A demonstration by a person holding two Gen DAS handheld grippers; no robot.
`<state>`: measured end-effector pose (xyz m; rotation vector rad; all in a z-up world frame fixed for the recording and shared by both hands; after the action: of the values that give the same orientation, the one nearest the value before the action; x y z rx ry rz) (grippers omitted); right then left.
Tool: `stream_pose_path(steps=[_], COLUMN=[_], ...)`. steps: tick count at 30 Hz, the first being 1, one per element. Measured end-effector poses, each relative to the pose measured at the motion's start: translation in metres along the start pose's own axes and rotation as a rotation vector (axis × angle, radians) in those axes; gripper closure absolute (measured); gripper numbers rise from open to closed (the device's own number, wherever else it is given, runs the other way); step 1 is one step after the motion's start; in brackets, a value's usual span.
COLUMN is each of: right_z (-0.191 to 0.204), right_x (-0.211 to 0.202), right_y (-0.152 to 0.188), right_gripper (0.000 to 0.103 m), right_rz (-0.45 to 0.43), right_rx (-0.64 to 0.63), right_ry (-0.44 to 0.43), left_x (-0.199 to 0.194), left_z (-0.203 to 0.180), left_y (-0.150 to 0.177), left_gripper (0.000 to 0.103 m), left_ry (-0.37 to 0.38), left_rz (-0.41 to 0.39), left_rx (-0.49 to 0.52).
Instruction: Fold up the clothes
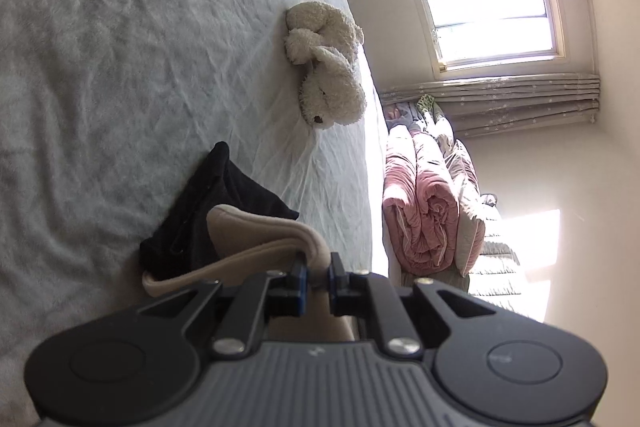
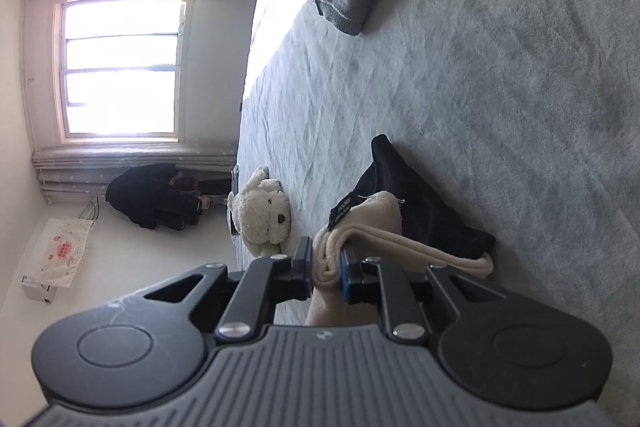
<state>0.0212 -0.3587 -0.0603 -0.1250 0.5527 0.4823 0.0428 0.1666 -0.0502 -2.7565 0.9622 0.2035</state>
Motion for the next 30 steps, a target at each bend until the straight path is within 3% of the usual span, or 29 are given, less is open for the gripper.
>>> stream_pose_path(steps=[7, 11, 19, 21, 25, 30], right_z=[0.006, 0.009, 0.021, 0.024, 0.031, 0.033], right_x=[0.027, 0.042, 0.045, 0.047, 0.052, 0.061], right_y=[-0.017, -0.026, -0.039, -0.038, -0.03, -0.024], right_gripper=[0.079, 0.055, 0.053, 0.053, 0.053, 0.053], right_rz=[0.007, 0.011, -0.08, -0.105, -0.14, -0.179], right_rx=[-0.02, -0.032, -0.179, -0.263, -0.426, -0.55], right_ry=[-0.024, -0.038, -0.031, 0.003, 0.063, 0.106], left_x=[0.04, 0.058, 0.063, 0.057, 0.047, 0.059], left_z=[0.017, 0.025, 0.022, 0.017, 0.01, 0.008], left_y=[-0.017, -0.022, -0.031, -0.036, -0.046, -0.049], left_gripper=[0.093, 0.093, 0.083, 0.08, 0.062, 0.059], left_ry=[-0.011, -0.001, -0.002, -0.004, -0.043, -0.1], left_rz=[-0.026, -0.015, -0.017, -0.036, -0.062, -0.017], left_rx=[0.015, 0.029, 0.104, 0.143, 0.248, 0.376])
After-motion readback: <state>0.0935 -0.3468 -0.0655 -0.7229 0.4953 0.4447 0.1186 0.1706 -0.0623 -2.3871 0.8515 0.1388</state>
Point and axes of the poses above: each gripper's, at about its wrist camera, not at the fingertips, and x roughly the way its jaws point, z to its left, y to its underside, the point moved 4 cm from there along x, roughly the way its jaws point, and after that the axes turned 11 degrees about y, right-handed, at the moved point
